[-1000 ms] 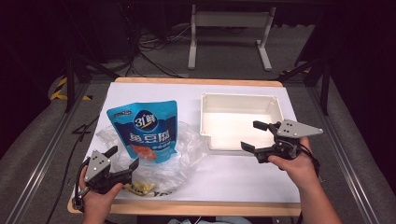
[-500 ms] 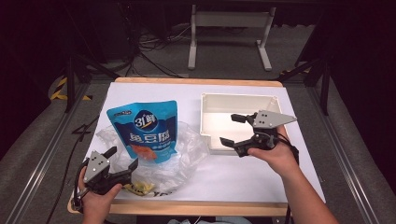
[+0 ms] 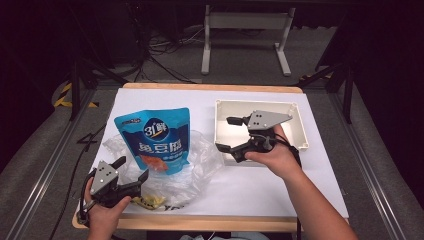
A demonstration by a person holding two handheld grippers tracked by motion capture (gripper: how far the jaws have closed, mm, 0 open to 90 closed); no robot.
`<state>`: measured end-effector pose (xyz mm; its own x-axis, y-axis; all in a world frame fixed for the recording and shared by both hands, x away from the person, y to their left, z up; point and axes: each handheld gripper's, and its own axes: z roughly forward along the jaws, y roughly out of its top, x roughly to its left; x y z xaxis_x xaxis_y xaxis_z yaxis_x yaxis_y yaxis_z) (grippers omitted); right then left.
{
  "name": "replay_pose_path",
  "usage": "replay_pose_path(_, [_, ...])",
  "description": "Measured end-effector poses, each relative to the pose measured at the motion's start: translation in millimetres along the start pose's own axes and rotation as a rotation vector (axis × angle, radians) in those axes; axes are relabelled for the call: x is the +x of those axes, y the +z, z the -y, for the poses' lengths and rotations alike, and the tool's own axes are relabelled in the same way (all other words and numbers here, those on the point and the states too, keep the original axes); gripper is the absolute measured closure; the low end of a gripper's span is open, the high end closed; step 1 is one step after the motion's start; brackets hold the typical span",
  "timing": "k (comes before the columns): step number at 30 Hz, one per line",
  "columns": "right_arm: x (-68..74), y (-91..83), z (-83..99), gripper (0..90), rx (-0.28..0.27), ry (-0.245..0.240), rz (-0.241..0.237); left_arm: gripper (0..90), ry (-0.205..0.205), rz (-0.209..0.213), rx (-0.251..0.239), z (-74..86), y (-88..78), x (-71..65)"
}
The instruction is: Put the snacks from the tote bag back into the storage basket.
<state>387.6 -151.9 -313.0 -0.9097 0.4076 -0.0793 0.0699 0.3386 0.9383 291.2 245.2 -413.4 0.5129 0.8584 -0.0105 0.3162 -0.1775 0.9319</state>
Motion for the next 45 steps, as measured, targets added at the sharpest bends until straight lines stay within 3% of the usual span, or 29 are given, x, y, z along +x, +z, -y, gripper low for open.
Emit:
replay_pose_path(10, [3.9,28.9,-8.4,11.8,-0.011,-0.006,-0.051,15.4,0.003,0.003,-0.003,-0.5,-0.4,0.5])
replay_pose_path(19, [7.6,48.9,-9.6,11.8,0.011,-0.036,-0.059,15.4,-0.003,0.001,-0.006,-0.6,-1.3,0.3])
replay_pose_path(29, [10.5,76.8,-1.9,12.0,0.000,-0.032,-0.097,15.4,-0.004,0.004,-0.009,-0.6,-1.8,0.9])
replay_pose_path(45, [18.1,115.6,16.8,13.6,0.036,-0.047,-0.133,15.4,-0.011,-0.020,-0.005,2.8,-9.8,1.4])
